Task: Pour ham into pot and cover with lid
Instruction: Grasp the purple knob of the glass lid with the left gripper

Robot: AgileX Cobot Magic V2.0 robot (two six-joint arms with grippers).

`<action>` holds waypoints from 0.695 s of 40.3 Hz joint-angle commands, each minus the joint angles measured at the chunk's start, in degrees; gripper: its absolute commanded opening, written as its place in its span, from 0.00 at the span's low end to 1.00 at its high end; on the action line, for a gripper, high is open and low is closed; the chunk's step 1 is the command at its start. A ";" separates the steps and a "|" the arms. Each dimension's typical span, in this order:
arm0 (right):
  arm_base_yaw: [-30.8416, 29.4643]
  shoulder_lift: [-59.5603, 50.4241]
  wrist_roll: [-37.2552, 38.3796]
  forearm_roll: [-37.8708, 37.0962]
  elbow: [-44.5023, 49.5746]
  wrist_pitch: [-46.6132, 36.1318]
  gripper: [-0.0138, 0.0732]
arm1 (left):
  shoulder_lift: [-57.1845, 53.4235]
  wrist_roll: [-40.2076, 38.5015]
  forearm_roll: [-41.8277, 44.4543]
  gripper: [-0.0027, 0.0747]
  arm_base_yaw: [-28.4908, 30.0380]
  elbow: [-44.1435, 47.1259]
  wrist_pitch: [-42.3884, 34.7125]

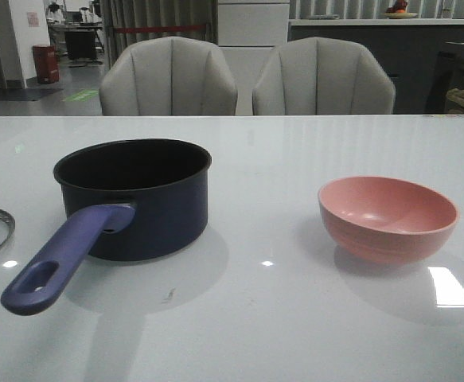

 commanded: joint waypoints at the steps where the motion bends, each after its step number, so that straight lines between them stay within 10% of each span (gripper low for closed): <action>1: 0.10 0.18 -0.12 0.28 -1.63 -4.15 0.33 | -1.16 -0.95 -0.95 0.88 0.26 -1.82 -1.00; 28: 0.10 0.18 -0.12 0.28 -1.63 -4.15 0.33 | 6.80 -0.95 -3.30 0.86 0.26 -4.98 2.42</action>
